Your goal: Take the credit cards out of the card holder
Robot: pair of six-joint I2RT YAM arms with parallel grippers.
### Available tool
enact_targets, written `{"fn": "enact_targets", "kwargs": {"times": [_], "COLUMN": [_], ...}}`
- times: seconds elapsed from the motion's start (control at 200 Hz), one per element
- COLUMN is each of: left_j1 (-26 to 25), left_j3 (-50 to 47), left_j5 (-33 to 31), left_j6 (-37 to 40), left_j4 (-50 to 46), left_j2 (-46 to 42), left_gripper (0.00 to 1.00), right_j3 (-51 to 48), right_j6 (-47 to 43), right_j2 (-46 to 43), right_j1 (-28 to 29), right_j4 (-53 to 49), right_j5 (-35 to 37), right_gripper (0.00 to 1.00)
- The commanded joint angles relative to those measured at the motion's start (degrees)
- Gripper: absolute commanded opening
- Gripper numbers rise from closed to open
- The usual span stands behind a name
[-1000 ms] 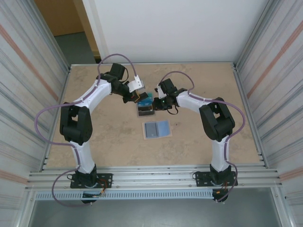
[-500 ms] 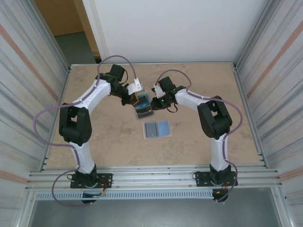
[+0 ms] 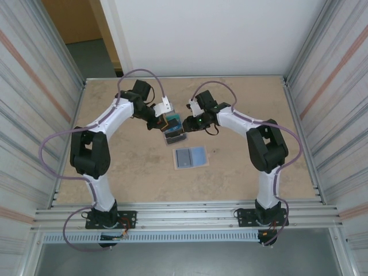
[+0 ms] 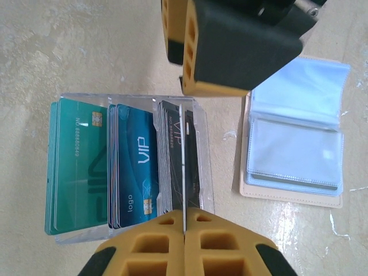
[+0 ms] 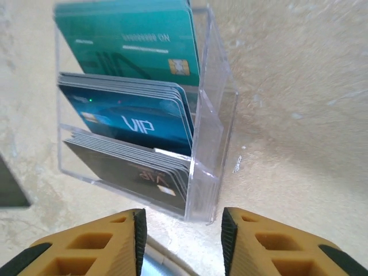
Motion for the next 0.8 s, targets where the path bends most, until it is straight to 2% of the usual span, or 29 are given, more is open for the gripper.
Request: {"fn": "enact_targets", "kwargs": {"times": [0.0, 0.225, 0.366, 0.461, 0.471, 0.486, 0.496, 0.797], "left_j1": [0.2, -1.6, -3.0, -3.6, -3.6, -3.7, -3.7, -4.0], "left_j3": [-1.0, -0.4, 1.9, 4.3, 4.5, 4.8, 5.1, 11.6], "left_j5": [1.6, -0.2, -1.0, -1.1, -1.1, -1.1, -1.1, -2.1], "left_j6": [-0.8, 0.1, 0.6, 0.9, 0.9, 1.1, 1.1, 2.0], "left_j4": [0.5, -1.8, -3.0, -4.3, -4.4, -4.7, -4.8, -8.5], "left_j2": [-3.9, -1.9, 0.9, 2.9, 3.0, 3.4, 3.6, 10.0], "left_gripper": [0.00, 0.00, 0.00, 0.00, 0.00, 0.00, 0.00, 0.00], "right_j3": [-3.0, -12.9, -18.7, -21.5, -21.8, -22.3, -22.5, -26.7], "right_j6": [1.9, 7.5, 9.6, 10.6, 10.7, 10.9, 11.0, 13.2], "right_j2": [-5.6, -15.5, -22.0, -26.2, -26.6, -27.2, -27.6, -35.8], "right_j1": [-1.2, -2.0, -1.8, -1.6, -1.5, -1.5, -1.5, 0.7], "right_j4": [0.6, 2.3, 3.4, 3.3, 3.3, 3.2, 3.2, 1.2], "right_j5": [4.3, 13.8, 17.8, 20.4, 20.7, 21.2, 21.4, 28.1], "right_gripper": [0.43, 0.54, 0.67, 0.79, 0.84, 0.97, 1.00, 0.99]}}
